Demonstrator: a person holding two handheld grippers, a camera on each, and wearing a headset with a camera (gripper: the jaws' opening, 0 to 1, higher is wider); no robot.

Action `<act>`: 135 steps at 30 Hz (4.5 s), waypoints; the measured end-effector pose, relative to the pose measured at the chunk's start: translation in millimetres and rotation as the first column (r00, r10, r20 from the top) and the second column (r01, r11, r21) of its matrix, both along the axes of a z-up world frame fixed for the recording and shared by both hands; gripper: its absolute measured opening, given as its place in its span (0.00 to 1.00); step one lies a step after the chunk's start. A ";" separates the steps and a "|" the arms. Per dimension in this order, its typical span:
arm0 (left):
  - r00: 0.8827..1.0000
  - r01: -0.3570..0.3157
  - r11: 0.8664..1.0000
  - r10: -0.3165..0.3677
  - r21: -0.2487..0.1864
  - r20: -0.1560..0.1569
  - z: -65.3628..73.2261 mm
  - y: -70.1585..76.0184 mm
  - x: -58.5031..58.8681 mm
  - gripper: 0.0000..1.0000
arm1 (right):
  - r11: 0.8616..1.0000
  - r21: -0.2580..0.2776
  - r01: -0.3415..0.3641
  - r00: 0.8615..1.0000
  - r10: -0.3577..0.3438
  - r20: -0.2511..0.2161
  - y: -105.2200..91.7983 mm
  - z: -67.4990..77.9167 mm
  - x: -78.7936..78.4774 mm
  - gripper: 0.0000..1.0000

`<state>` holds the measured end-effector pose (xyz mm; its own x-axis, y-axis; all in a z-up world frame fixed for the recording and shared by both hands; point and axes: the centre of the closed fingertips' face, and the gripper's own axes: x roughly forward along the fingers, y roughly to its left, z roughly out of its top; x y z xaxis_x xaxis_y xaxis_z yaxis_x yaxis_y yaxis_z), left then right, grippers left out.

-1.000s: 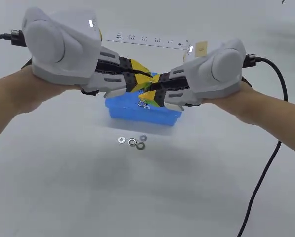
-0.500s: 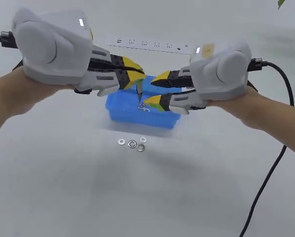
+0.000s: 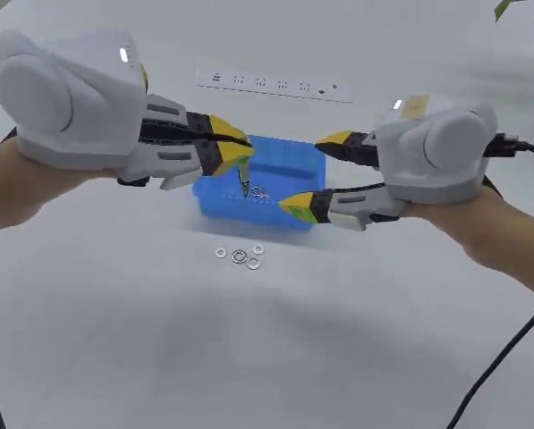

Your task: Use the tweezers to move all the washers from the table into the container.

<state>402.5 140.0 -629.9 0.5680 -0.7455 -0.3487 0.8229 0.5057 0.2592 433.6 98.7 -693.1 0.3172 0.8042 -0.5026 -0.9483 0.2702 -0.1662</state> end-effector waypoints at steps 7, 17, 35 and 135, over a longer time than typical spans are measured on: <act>1.000 0.003 1.000 -0.002 -0.013 0.014 6.5 3.2 -11.8 0.05 | 0.999 0.021 0.037 0.998 -0.035 -0.049 -19.1 -6.9 -18.4 0.69; 0.998 0.062 0.998 -0.061 -0.024 0.032 -5.5 -5.9 -34.0 0.05 | 0.998 -0.011 0.062 0.991 -0.063 -0.117 -47.4 -30.2 -44.4 0.81; 0.995 0.090 0.993 -0.093 -0.075 -0.042 -35.2 -14.0 -43.2 0.05 | 0.998 -0.041 0.054 0.977 -0.061 -0.203 -69.9 -61.8 -82.9 1.00; 0.952 0.171 0.985 -0.165 0.002 -0.259 -73.3 -26.1 -32.3 0.05 | 0.924 -0.017 -0.382 0.903 0.369 -0.218 50.8 -76.7 -72.8 0.10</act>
<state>370.1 113.9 -703.2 0.3244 -0.8119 -0.4854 0.9357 0.3507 0.0387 360.8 149.6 -769.8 -0.1187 0.8107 -0.5733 -0.9923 -0.1170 0.0401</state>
